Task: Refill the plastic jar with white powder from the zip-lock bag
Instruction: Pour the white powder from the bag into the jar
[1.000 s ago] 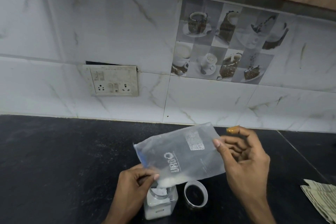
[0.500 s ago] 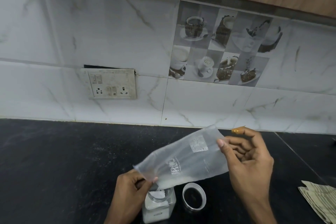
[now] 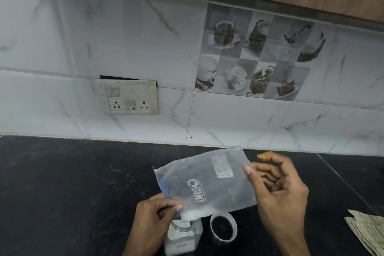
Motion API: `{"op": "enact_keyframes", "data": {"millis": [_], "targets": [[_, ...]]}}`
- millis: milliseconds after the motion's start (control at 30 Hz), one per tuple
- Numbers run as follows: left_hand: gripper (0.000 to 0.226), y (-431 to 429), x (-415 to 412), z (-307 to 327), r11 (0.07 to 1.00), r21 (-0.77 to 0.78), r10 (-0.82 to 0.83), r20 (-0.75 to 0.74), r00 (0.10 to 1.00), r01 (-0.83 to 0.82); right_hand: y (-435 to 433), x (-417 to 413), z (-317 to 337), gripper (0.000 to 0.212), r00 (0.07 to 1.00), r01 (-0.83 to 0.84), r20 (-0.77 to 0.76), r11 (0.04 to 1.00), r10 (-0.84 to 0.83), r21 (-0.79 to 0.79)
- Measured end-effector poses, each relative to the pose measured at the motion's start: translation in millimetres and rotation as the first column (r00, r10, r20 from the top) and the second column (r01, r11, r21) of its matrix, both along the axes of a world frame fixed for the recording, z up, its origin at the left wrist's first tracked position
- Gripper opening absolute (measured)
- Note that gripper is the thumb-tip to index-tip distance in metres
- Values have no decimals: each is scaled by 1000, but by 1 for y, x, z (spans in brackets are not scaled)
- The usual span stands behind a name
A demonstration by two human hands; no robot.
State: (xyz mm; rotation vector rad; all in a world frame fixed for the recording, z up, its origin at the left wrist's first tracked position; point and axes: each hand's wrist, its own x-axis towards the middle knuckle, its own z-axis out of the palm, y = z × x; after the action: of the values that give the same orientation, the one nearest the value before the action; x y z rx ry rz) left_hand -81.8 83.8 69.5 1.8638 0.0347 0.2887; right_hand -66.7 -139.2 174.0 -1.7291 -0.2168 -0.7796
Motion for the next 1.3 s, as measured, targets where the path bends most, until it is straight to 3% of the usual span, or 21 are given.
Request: {"op": "enact_keyframes", "data": {"millis": [100,200,300,500,700,1000,1200,1300], "targets": [[14,-1,0,0,1000,10,-6,-14,1000,6,0,0,-1,34,1000,16,4,999,-16,44],[23,0,1,-2,1000,7,1,1,1000,-1,2,-1,-1,34,1000,-8,6,1000,8,-6],[16,-1,1,-1,1000,18,14,-1,1000,-14,1,1,-2,33,1000,13,3,1000,-13,9],[36,0,1,-1,1000,15,11,-4,1000,-11,2,1,-2,32,1000,6,5,1000,-6,22],[18,0,4,-4,1000,16,25,-19,999,-25,3,3,-3,32,1000,18,4,1000,-18,24],[27,-3,2,-2,997,-71,-19,0,1000,19,3,1,-2,34,1000,1,21,1000,0,-15],[23,-3,3,-3,999,-49,1,4,1000,-1,2,2,1,33,1000,12,19,1000,-13,26],[9,-3,4,-3,1000,-10,19,-8,1000,-19,2,1,0,34,999,20,25,999,-21,33]]}}
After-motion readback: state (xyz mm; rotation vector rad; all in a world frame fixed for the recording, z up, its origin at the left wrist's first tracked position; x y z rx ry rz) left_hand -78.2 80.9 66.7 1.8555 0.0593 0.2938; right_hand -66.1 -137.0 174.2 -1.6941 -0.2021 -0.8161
